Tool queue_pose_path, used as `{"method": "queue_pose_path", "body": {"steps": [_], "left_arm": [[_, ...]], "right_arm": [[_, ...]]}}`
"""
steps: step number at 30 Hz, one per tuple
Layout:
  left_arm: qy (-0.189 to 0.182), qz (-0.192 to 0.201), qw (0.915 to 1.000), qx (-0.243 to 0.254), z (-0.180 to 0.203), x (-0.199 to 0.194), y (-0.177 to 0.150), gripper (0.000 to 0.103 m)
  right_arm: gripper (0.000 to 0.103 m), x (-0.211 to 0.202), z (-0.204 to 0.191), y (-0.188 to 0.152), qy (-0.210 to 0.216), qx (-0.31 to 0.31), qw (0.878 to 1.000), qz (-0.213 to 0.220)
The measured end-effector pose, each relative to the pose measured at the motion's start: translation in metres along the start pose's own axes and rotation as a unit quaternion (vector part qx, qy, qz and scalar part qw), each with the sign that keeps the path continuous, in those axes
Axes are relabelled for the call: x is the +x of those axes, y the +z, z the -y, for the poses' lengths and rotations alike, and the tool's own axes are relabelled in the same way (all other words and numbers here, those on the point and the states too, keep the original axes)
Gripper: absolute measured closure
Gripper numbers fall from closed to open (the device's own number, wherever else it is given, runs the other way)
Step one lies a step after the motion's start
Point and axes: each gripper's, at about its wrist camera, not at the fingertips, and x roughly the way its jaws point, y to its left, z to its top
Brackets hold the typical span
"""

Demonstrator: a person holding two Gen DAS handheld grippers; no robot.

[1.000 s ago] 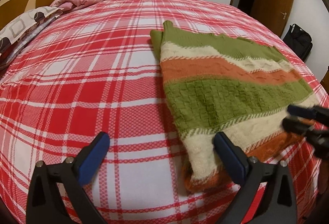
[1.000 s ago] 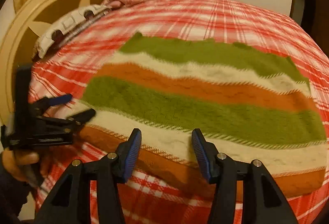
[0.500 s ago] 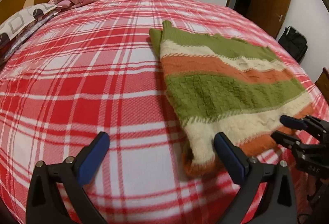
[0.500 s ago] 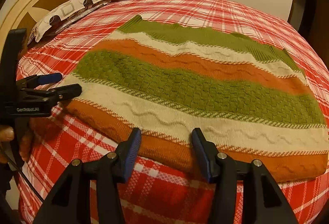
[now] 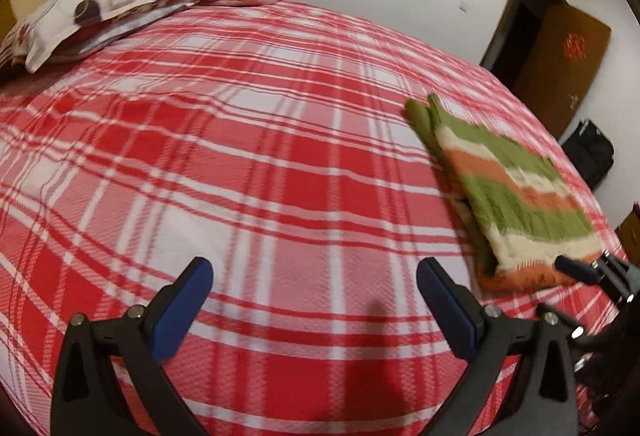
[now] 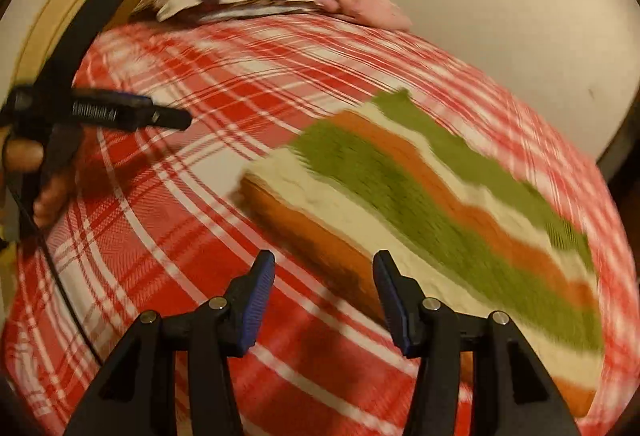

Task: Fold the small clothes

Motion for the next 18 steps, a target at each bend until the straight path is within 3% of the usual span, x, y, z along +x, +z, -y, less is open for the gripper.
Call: {"method": "queue_pose_path", "body": {"steps": [7,10,11,12,13,18], "left_arm": [[-0.029,-0.003,0.9994,-0.018,-0.012,0.004,0.004,0.000],[-0.066,-0.009,0.9973,-0.029,-0.012,0.008,0.013,0.000],[-0.082,-0.010,0.9961,-0.032,-0.010,0.010,0.018,0.000],[-0.092,-0.012,0.9951,-0.034,-0.008,0.014,0.023,0.000],[-0.098,-0.016,0.9945,-0.034,-0.007,0.017,0.029,0.000],[-0.144,-0.027,0.9890,-0.021,0.018,0.045,0.061,0.000]], "right_arm": [[0.050,0.028,-0.036,0.025,-0.035,-0.065,0.997,0.001],[0.051,0.039,-0.037,0.027,-0.050,-0.067,0.996,-0.001],[0.053,0.040,-0.032,0.028,-0.050,-0.051,0.997,0.001],[0.071,0.039,-0.026,0.028,-0.046,-0.031,0.998,0.002],[0.082,0.038,-0.019,0.028,-0.041,-0.013,0.999,-0.001],[0.091,0.036,-0.017,0.022,-0.026,-0.004,1.000,0.001]]}}
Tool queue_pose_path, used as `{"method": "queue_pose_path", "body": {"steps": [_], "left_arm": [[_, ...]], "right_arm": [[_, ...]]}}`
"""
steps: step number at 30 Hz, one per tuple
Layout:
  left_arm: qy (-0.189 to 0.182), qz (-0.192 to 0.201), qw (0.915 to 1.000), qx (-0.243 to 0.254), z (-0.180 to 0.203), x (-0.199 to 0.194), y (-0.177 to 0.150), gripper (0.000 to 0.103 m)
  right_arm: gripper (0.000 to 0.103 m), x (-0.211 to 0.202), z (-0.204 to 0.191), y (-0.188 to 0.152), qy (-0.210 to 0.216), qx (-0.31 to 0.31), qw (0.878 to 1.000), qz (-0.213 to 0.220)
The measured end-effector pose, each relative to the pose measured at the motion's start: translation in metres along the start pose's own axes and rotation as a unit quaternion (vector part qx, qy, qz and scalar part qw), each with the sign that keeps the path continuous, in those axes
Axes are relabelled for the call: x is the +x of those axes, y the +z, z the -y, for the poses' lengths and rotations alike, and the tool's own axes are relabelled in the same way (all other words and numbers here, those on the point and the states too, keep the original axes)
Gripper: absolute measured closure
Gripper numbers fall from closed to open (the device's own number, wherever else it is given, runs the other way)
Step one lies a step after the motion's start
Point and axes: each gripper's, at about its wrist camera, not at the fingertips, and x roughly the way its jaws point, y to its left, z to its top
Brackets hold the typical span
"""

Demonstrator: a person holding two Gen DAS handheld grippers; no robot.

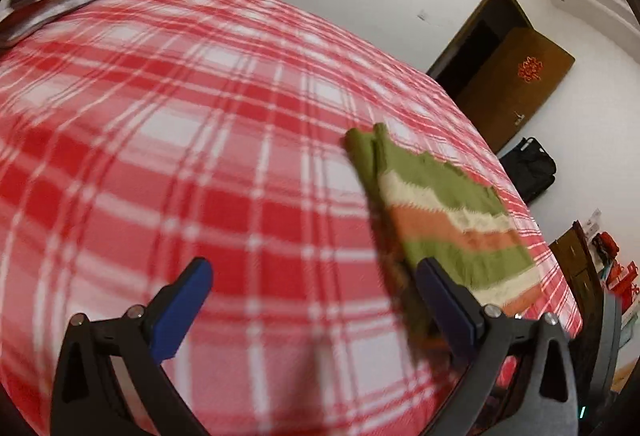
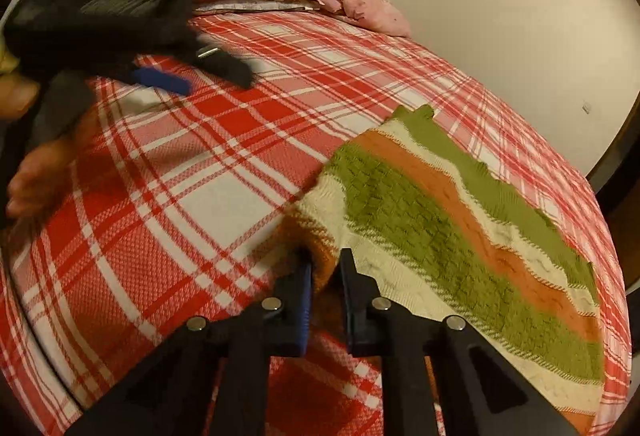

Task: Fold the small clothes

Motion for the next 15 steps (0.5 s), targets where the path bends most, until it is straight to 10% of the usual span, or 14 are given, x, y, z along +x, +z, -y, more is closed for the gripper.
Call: {"method": "queue_pose_path", "body": {"steps": [15], "left_arm": [[-0.078,-0.029,0.9965,0.005,0.041,0.087,0.054,0.003]], "right_arm": [[0.092,0.001,0.019,-0.002,0.027,0.035,0.999,0.003]]}}
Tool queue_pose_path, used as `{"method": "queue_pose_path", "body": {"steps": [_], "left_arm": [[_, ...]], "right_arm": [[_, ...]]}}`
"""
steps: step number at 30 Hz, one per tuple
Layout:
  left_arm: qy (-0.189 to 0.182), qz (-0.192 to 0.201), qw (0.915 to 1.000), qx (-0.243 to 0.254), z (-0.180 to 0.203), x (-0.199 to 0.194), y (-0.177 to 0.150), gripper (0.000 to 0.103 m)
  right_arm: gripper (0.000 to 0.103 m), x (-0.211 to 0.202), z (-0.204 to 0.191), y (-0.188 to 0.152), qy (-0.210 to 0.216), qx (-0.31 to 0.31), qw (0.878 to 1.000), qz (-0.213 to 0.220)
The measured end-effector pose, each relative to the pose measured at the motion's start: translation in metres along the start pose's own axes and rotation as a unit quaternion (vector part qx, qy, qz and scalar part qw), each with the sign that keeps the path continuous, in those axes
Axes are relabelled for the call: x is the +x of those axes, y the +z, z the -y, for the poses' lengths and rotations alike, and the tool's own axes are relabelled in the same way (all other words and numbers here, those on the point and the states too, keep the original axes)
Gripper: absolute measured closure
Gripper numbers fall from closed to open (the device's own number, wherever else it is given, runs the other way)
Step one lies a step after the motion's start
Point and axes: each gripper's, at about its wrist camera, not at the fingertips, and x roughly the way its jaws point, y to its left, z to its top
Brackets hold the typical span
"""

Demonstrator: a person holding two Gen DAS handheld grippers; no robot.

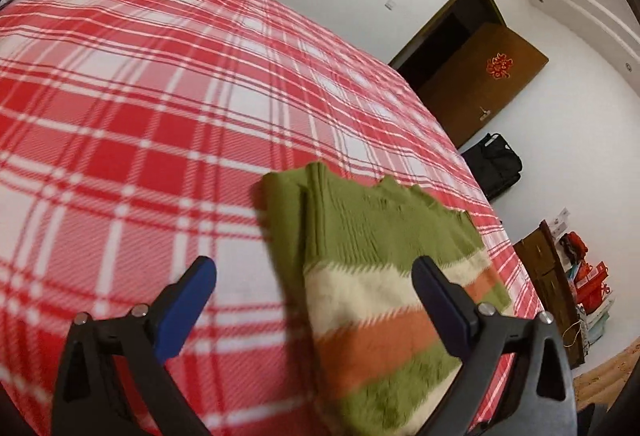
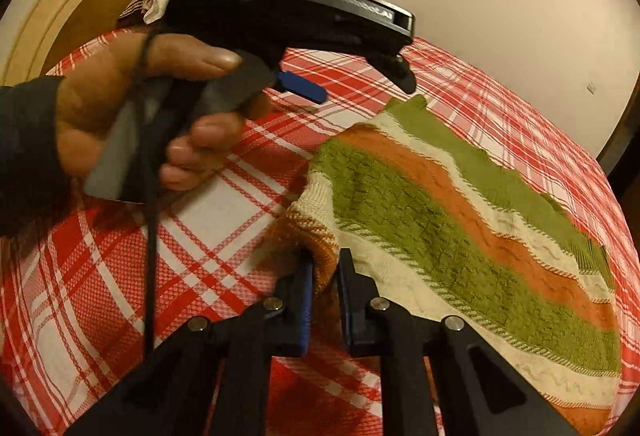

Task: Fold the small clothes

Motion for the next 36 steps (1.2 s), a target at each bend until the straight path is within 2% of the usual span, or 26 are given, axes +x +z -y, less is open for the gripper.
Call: {"method": "queue_pose_path", "body": {"steps": [3,5,6,11,13,15,16,20,26,36], "left_arm": [[0.008,-0.007,0.9999,0.009,0.002,0.008,0.002,0.003],[0.014,-0.019,0.9996,0.017,0.004,0.016,0.003,0.011],[0.013,-0.025,0.9994,0.020,0.005,0.020,0.003,0.018],[0.016,-0.044,0.9986,0.025,0.008,0.031,0.010,0.019],[0.016,-0.048,0.9983,0.031,0.010,0.032,0.010,0.035],[0.024,-0.055,0.9974,0.040,0.012,0.035,0.010,0.077],[0.029,-0.053,0.9974,0.038,0.011,0.034,0.010,0.083],[0.012,-0.043,0.9987,0.025,0.007,0.026,0.012,0.087],[0.010,-0.033,0.9991,0.024,0.016,0.025,0.014,0.090],[-0.034,0.008,0.9991,0.022,0.052,0.010,0.030,0.091]], "right_arm": [[0.092,-0.002,0.004,0.001,0.002,0.004,1.000,0.001],[0.092,-0.002,0.005,0.001,0.003,0.004,1.000,0.002],[0.092,-0.002,0.006,0.001,0.004,0.005,1.000,0.002],[0.092,-0.001,0.011,0.002,0.009,0.011,1.000,0.003],[0.094,-0.003,0.011,0.002,0.008,0.011,1.000,0.005],[0.096,-0.008,0.011,0.002,0.006,0.011,1.000,0.008],[0.096,-0.009,0.012,0.002,0.005,0.012,1.000,0.010],[0.096,-0.014,0.024,-0.001,0.000,0.024,1.000,0.011],[0.097,-0.018,0.053,-0.006,0.015,0.077,0.997,0.012],[0.097,-0.057,0.083,-0.004,0.025,0.113,0.992,0.059]]}}
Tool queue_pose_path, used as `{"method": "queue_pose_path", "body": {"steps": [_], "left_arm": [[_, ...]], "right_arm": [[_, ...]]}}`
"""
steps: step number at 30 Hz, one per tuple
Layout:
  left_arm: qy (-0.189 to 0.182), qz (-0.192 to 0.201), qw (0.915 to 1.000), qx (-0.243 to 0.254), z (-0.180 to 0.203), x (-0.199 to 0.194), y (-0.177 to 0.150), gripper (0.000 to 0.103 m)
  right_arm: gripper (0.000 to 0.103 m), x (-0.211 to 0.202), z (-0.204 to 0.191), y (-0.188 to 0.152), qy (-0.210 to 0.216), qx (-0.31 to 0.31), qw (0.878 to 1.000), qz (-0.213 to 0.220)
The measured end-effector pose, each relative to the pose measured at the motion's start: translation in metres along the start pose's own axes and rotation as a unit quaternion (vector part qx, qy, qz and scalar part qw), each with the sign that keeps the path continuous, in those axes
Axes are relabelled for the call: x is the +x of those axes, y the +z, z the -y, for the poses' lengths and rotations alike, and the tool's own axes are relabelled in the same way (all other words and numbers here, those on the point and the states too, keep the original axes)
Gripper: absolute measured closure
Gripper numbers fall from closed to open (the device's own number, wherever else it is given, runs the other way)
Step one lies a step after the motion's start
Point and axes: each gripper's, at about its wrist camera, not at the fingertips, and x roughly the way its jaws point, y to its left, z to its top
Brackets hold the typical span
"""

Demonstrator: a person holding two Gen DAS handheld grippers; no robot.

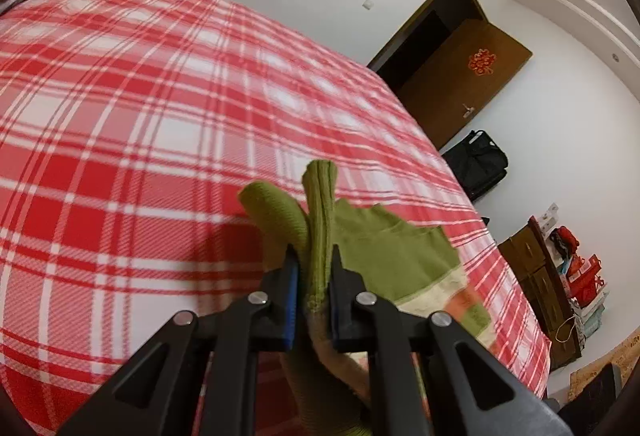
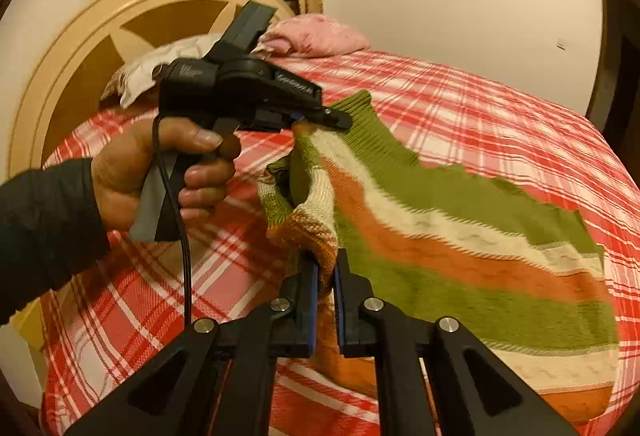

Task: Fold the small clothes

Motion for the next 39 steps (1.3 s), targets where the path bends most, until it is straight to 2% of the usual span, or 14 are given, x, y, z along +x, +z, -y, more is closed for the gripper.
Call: {"method": "queue_pose_path", "body": {"steps": [6,20,29,39], "left_arm": [[-0.005,0.010,0.9997,0.020,0.032,0.010,0.006,0.091],[-0.030,0.009,0.9986,0.042,0.095,0.039,0.015,0.091],[-0.054,-0.004,0.9954,0.079,0.154,0.070,0.014,0.091],[-0.063,-0.031,0.9916,0.109,0.203,0.109,0.000,0.091]], "right_arm": [[0.097,-0.021,0.029,0.004,-0.007,0.031,0.999,0.021],[0.097,-0.054,0.081,-0.013,-0.006,0.092,0.995,0.042],[0.097,-0.087,0.126,-0.031,-0.015,0.138,0.989,0.058],[0.097,-0.111,0.171,-0.058,-0.033,0.188,0.980,0.061]]}}
